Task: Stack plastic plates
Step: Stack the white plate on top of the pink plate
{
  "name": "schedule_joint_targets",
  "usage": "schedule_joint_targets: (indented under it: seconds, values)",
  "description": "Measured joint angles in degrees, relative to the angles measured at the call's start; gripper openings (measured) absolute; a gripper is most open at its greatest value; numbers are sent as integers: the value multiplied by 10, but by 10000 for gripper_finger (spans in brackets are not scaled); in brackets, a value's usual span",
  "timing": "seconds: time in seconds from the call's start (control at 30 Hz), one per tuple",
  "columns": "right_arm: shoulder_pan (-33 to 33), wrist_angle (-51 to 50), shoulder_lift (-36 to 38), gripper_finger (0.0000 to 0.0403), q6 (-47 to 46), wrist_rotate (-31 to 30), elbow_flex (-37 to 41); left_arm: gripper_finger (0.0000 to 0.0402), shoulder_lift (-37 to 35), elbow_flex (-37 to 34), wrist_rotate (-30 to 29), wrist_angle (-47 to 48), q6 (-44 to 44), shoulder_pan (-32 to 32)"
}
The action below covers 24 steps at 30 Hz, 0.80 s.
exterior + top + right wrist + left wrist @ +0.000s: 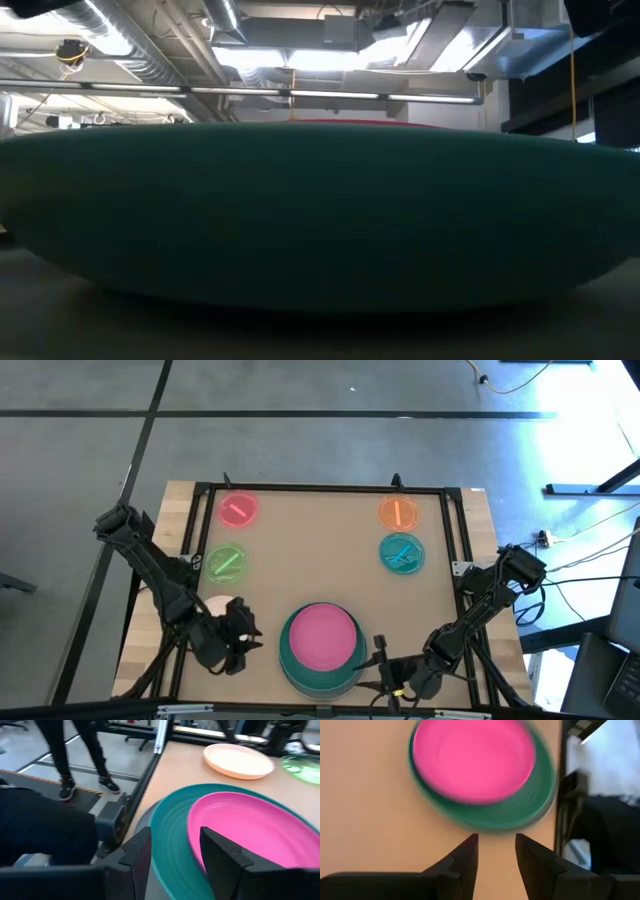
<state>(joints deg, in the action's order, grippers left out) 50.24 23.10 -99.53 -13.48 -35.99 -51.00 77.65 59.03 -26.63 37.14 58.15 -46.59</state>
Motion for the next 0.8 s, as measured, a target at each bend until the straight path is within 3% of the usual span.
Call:
schedule_joint_targets:
  seconds: [0.2, 0.5, 0.8]
  values:
    - [0, -5, 0, 159, 2, -20, 0, 124, 18, 0, 17, 76, 130, -40]
    - [-1, -5, 0, 159, -4, -55, 0, 124, 58, 0, 23, 103, 233, -84]
    - [0, -5, 0, 159, -4, -56, 0, 124, 127, 0, 130, 104, 306, -91]
